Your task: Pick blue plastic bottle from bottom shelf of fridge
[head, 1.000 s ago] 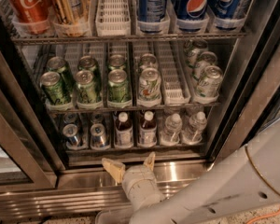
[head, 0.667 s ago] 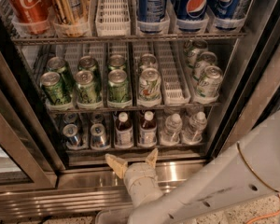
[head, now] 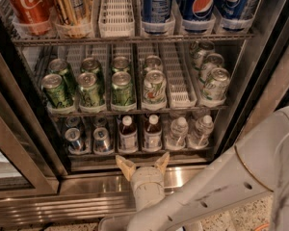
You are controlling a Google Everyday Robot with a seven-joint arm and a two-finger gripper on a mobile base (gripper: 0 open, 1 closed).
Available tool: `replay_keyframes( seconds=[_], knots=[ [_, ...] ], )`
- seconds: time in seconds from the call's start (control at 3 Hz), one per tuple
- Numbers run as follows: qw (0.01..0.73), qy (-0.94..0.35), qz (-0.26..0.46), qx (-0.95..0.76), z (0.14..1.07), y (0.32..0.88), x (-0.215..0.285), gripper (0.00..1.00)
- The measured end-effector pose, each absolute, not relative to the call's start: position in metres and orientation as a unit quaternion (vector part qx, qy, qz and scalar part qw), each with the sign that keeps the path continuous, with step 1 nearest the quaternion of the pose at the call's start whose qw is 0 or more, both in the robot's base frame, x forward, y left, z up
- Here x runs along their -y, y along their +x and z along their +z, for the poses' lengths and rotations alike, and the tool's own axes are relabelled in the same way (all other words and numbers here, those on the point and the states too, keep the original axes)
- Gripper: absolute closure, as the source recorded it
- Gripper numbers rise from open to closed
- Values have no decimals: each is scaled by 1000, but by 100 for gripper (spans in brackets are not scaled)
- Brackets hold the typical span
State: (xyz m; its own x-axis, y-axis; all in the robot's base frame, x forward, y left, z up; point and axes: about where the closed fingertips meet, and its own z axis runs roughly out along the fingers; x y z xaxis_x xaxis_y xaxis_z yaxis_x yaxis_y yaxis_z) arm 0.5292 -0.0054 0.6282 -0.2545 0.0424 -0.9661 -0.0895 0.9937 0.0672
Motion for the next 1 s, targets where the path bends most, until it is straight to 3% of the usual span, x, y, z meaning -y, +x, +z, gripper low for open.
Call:
replay_keyframes(
  seconds=[1.0],
  knots=[
    [611, -20, 77, -787, 617, 529, 4, 0]
  ],
)
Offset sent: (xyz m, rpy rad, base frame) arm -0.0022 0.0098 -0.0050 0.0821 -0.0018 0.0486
